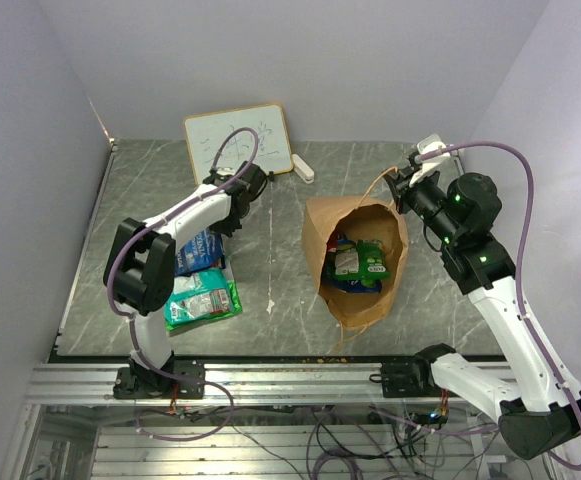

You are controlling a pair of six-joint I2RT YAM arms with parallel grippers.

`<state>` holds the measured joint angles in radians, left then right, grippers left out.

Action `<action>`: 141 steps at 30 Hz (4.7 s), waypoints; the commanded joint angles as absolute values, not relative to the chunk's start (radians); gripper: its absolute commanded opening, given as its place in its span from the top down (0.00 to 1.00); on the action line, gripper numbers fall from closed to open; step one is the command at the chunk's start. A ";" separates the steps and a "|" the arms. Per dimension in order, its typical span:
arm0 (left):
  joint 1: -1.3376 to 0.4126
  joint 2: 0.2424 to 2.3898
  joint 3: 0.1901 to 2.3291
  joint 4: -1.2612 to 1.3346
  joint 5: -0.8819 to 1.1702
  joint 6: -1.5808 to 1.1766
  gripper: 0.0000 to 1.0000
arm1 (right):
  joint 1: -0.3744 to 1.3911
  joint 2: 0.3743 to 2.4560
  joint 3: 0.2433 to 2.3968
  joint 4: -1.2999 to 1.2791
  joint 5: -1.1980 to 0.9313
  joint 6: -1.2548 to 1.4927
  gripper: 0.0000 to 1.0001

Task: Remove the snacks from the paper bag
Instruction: Place the snack at the center of the board, then take out the snack from the paper bag, then place the snack at the center of the board.

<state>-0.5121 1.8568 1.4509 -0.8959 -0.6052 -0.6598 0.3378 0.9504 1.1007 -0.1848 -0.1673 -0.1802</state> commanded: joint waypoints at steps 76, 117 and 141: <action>-1.211 1.868 1.488 -0.589 -0.287 0.092 0.15 | 0.341 1.028 1.223 -0.240 -0.460 -0.170 1.00; -1.244 1.493 1.736 -0.731 -0.467 -0.162 0.93 | 0.342 1.017 1.190 -0.235 -0.334 -0.170 1.00; -1.108 1.230 1.723 -1.153 -0.944 -0.495 0.93 | 0.342 1.002 1.162 -0.224 -0.318 -0.160 1.00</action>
<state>-1.2034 1.2400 1.8614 -1.0340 -0.7914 -0.3954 0.3378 1.0256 1.1790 -0.2455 -0.3229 -0.1642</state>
